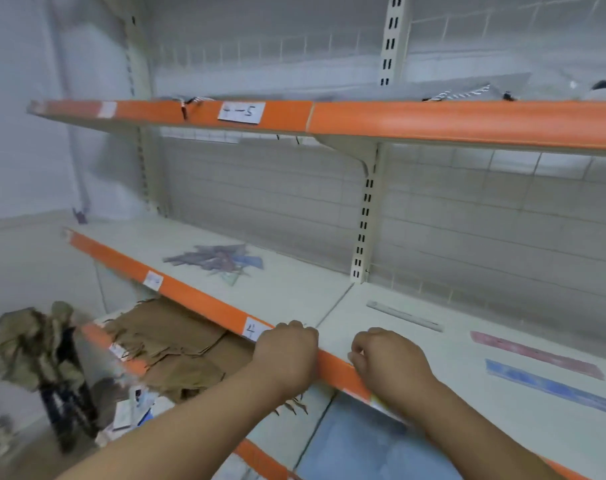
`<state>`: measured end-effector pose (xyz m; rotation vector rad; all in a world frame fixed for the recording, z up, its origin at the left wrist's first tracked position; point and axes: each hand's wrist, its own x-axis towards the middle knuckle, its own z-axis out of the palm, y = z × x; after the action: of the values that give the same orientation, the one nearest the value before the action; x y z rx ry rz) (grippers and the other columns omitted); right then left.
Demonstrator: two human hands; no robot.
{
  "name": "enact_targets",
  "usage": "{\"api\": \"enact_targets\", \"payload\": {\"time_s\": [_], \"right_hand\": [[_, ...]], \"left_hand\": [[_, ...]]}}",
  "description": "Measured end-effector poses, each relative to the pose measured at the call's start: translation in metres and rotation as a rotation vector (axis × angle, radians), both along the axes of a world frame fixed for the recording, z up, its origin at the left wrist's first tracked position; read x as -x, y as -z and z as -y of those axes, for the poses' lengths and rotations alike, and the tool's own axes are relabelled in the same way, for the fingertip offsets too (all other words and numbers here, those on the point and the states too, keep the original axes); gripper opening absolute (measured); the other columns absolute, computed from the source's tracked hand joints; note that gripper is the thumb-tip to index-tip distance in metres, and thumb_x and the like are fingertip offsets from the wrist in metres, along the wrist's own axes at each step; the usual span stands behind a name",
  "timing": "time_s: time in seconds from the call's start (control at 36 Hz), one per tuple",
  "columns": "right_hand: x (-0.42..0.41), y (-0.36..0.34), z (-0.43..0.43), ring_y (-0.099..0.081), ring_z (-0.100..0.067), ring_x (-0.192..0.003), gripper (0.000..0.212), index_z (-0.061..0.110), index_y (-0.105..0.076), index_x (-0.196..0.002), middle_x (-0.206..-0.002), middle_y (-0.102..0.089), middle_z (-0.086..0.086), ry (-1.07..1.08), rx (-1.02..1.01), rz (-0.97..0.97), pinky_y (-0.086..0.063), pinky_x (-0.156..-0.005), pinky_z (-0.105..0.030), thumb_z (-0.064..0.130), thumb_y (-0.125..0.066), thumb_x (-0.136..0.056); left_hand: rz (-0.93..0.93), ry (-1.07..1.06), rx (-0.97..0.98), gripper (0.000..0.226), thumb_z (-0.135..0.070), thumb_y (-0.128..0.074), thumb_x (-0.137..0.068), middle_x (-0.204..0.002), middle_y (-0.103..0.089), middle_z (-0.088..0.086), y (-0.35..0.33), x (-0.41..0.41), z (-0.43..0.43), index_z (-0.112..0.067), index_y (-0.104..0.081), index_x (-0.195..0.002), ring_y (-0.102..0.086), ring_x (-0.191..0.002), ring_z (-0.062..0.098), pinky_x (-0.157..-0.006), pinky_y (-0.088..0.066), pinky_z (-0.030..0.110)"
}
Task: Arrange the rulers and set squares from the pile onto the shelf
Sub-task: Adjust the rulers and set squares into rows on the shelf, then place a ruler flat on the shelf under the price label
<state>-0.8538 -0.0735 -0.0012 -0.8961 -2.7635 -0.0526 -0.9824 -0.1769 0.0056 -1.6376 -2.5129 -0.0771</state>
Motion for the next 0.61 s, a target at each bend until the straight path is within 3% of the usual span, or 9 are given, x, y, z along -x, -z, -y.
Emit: {"api": "enact_targets", "payload": {"time_s": [0.11,0.31,0.47,0.61], "right_hand": [[0.058,-0.003,0.031,-0.056,-0.021,-0.102,0.027,0.019,-0.061,-0.104,-0.107,-0.058,-0.001,-0.043,0.006,-0.014,-0.045,-0.077,-0.031,0.033,-0.04,-0.095],[0.147,-0.003,0.061,-0.057,-0.019,-0.098,0.028,0.021,-0.061,-0.103,-0.104,-0.058,0.001,-0.141,-0.022,-0.009,-0.044,-0.073,-0.029,0.038,-0.04,-0.096],[0.215,-0.005,0.067,-0.056,-0.017,-0.092,0.027,0.02,-0.061,-0.101,-0.099,-0.059,0.002,-0.19,-0.022,0.005,-0.049,-0.075,-0.032,0.038,-0.042,-0.095],[0.271,-0.003,0.053,-0.057,-0.016,-0.093,0.027,0.022,-0.062,-0.101,-0.101,-0.061,0.003,-0.202,-0.027,0.006,-0.048,-0.076,-0.03,0.038,-0.041,-0.095]], "left_hand": [[0.01,-0.053,-0.036,0.021,-0.021,-0.044,-0.094,-0.116,-0.056,0.009,-0.002,0.064,0.045,-0.012,-0.054,-0.11,-0.055,-0.109,0.029,-0.081,-0.045,0.034],[0.03,-0.152,-0.068,0.016,-0.022,-0.041,-0.097,-0.1,-0.059,0.01,0.001,0.155,0.091,-0.014,-0.046,-0.085,-0.057,-0.091,0.027,-0.065,-0.039,0.032],[0.063,-0.208,-0.082,0.014,-0.022,-0.041,-0.097,-0.101,-0.057,0.008,0.002,0.213,0.104,-0.014,-0.05,-0.091,-0.056,-0.095,0.026,-0.069,-0.042,0.032],[0.043,-0.241,-0.091,0.026,-0.019,-0.04,-0.095,-0.081,-0.049,0.003,0.006,0.262,0.095,-0.014,-0.032,-0.071,-0.052,-0.084,0.024,-0.062,-0.034,0.03]]}}
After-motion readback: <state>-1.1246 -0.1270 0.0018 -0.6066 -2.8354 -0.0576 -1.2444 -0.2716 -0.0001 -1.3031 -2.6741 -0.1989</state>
